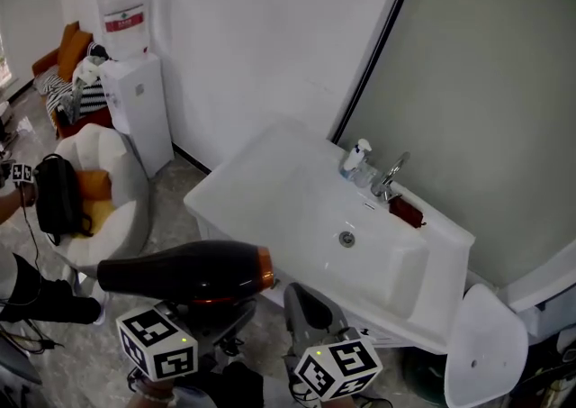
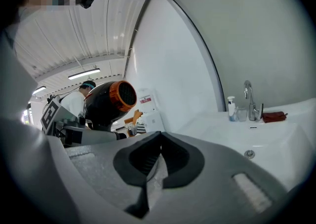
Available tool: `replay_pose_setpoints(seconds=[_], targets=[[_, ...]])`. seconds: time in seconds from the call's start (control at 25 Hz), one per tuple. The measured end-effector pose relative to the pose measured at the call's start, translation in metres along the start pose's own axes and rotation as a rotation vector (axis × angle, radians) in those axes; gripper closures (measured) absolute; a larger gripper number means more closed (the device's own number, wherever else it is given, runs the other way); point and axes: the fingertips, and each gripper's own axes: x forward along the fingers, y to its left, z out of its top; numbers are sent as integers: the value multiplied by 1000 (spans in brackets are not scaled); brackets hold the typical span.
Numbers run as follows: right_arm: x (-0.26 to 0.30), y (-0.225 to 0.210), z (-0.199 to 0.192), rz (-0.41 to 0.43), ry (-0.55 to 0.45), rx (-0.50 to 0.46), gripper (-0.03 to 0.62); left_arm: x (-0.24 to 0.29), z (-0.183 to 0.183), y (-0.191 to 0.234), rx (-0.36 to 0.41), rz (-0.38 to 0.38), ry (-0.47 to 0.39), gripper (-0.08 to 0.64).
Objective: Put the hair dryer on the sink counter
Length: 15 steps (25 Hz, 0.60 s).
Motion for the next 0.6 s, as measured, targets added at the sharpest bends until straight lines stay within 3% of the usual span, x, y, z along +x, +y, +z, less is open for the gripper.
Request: replay_pose_setpoints(seconds=[0.6], targets=[[6, -41, 15, -19, -36, 20, 594, 46, 17, -2, 36, -30, 20, 430]])
